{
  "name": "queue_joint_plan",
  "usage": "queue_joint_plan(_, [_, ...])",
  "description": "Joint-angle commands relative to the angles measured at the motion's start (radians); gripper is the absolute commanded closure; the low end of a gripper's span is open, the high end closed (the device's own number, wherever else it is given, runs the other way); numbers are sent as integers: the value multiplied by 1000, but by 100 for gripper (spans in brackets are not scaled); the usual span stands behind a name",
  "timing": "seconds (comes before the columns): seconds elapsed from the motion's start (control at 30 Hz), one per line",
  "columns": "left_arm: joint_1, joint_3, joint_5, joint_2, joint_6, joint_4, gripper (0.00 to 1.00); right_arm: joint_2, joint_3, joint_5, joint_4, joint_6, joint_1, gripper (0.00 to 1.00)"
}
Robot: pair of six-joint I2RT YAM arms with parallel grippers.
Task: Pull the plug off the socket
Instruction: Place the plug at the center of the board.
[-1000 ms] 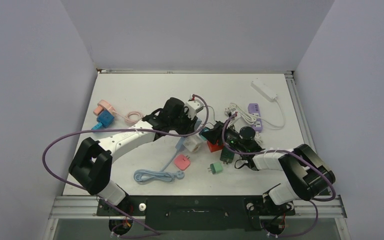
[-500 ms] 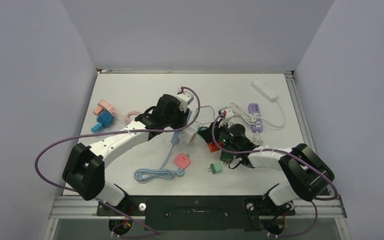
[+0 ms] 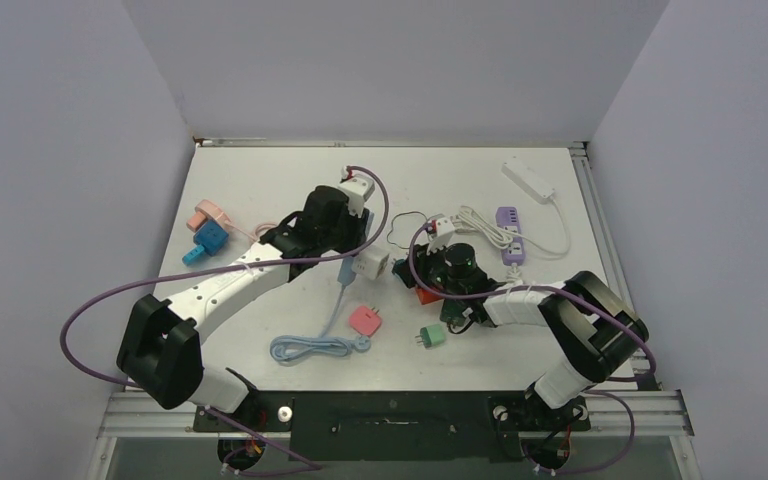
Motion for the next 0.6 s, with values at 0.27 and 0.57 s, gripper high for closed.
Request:
queue_joint_plan(0.27, [30, 29, 36, -15, -77, 47, 100, -49, 0, -37, 45, -33, 11, 44])
queue_joint_plan(0.57, [70, 26, 108, 17, -148, 61, 100, -180, -89, -127, 150, -34, 7, 29])
